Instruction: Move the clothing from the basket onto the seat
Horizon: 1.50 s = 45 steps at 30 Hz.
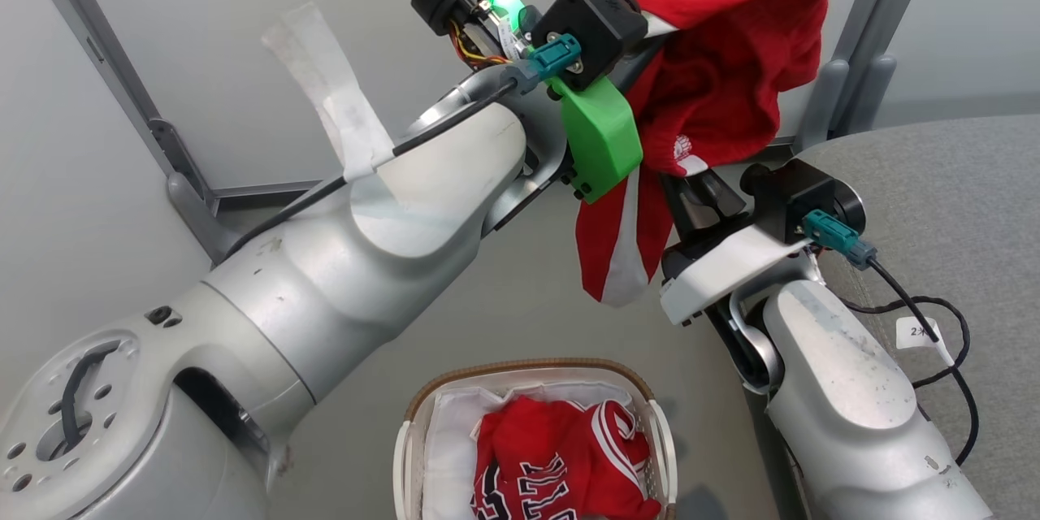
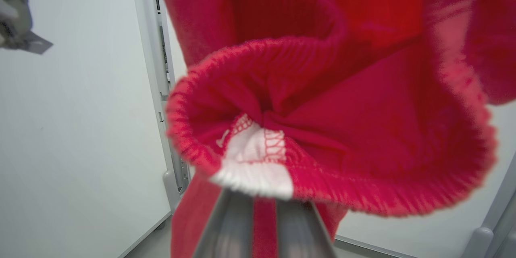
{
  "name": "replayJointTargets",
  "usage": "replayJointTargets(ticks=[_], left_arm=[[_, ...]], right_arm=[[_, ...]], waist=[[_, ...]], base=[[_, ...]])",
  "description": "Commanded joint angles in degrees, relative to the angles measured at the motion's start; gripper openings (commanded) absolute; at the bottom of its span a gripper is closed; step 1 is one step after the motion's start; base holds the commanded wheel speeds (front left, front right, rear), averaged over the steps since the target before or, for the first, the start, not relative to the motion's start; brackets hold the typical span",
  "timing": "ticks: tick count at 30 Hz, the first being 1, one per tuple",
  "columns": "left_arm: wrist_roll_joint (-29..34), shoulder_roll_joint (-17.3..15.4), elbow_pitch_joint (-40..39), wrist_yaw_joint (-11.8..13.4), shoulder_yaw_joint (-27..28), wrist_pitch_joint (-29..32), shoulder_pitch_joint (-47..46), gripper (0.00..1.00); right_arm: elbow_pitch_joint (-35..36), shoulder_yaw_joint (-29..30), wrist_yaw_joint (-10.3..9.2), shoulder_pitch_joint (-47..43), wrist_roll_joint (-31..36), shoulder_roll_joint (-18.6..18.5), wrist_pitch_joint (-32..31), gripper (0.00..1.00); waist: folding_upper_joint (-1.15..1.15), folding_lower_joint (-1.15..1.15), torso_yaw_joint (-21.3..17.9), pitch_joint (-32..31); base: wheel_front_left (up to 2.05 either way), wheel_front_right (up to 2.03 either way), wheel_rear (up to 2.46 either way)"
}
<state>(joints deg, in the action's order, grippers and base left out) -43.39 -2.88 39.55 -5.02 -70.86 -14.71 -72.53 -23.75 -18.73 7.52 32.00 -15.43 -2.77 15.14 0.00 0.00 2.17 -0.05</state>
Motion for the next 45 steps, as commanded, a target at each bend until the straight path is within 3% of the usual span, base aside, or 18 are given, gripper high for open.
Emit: replayJointTargets(ticks=[1,11,15,16,35,45], left_arm=[[-0.8,0.0,0.6,0.3,0.2,-0.3,0.8,0.00],[-2.5,-0.1,4.0,-0.9,2.3,-0.5,3.9,0.00],[-3.5,-0.8,3.0,-1.0,4.8,-0.5,6.8,0.49],[-3.6,-1.0,2.8,-1.0,5.5,-0.4,7.7,1.00],[0.7,-3.0,-1.0,-1.1,21.7,-0.5,35.2,1.00],[7.2,-2.3,-3.5,-2.0,30.4,-0.5,45.6,1.00]], right_arm=[[0.3,0.4,-0.06,0.1,0.4,-0.2,0.0,0.00],[2.1,3.4,-0.06,-1.0,2.7,-0.2,0.0,0.00],[3.2,4.6,-0.06,-1.2,4.3,-0.2,0.0,0.00],[3.5,4.9,-0.06,-1.2,4.7,-0.2,0.0,0.00],[6.4,8.7,-0.06,-3.7,7.6,-0.2,0.0,0.00],[7.4,9.8,-0.06,-4.8,8.3,-0.2,0.0,0.00]], waist=[[0.00,0.00,0.0,0.1],[0.00,0.00,-0.2,0.9],[0.00,0.00,-0.3,1.1],[0.00,0.00,-0.3,1.1],[0.00,0.00,-1.0,1.2],[0.00,0.00,-3.2,1.0]], base=[[0.00,0.00,0.00],[0.00,0.00,0.00],[0.00,0.00,0.00],[0.00,0.00,0.00],[0.00,0.00,0.00],[0.00,0.00,0.00]])
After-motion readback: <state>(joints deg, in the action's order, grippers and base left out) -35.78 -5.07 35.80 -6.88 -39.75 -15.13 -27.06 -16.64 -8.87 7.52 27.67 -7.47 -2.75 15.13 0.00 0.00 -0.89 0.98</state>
